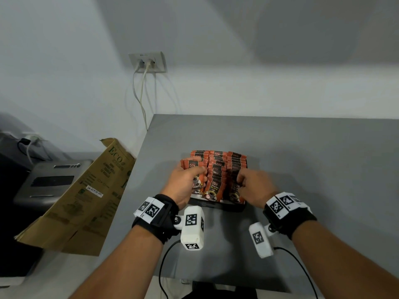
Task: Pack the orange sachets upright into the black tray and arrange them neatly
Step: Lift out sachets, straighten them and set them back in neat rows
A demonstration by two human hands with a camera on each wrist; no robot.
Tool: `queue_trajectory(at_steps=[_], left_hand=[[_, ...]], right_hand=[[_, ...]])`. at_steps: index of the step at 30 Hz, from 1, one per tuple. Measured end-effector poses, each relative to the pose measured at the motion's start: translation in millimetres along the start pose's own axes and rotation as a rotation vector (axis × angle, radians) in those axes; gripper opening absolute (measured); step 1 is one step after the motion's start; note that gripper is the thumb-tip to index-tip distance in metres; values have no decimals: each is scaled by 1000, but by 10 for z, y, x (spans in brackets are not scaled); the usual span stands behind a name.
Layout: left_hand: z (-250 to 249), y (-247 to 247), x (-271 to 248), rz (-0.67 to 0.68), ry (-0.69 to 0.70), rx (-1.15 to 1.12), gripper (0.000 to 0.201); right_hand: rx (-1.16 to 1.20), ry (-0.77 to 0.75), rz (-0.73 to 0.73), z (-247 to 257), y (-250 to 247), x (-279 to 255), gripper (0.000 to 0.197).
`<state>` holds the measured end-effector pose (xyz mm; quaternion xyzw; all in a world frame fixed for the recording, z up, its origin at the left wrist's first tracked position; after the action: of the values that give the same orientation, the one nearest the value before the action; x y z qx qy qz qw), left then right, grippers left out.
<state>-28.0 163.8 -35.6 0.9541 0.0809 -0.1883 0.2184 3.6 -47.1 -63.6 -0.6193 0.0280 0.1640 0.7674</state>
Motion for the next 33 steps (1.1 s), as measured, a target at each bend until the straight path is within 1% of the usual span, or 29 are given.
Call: queue_trajectory(at_steps=[5,8,11,13,17,21,22,23,25,27,28,29,30,31,33], left_hand=[[11,25,-22,1,1,-4,24],[10,31,-29,11,-1,0,14],[29,6,-29,-8,-46,-57,27],[46,-3,-22,-2,-63,-56,34],[55,20,-11,14,-45,5,43],[80,4,7,17,-7,48,50],[92,0,13,15,12,67,51],[102,-1,26,15,33,86,52],[96,16,32,51,61,102,56],[101,64,23,125,52,110,62],[95,105,4,162,51,118,62],[90,120,5,168,61,132,59],[66,126,8,148,80,146,54],[38,112,21,93,95,149,47],[-32,18,54,-51,118,89,35]], right_hand=[[-18,-19,-10,47,52,11,20],[-33,-55,-56,47,62,19,22],[-29,-104,-85,23,90,-6,33],[-44,-112,-93,5,113,-20,38],[-53,-116,-136,-4,107,-28,32],[-36,-134,-102,21,91,-56,34],[-9,-137,-113,34,72,-68,34],[65,-133,-134,61,29,-79,32],[300,-147,-165,196,-116,-100,28],[514,-204,-141,361,-239,-93,30],[548,-219,-142,420,-288,-81,30],[548,-226,-158,460,-331,-63,27],[531,-212,-184,478,-369,-45,22],[521,-179,-212,472,-392,-20,18],[516,-103,-246,430,-391,41,15]])
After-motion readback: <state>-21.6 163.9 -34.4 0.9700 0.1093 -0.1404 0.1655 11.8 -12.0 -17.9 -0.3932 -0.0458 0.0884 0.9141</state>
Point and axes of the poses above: each hand's wrist, its own x-axis towards the middle knuckle, its own y-axis out of the palm, z = x × y, the point moved 2 cm from there along x, towards the middle knuckle, and after that the axes turned 13 degrees about -x, right-handed, at the moved point
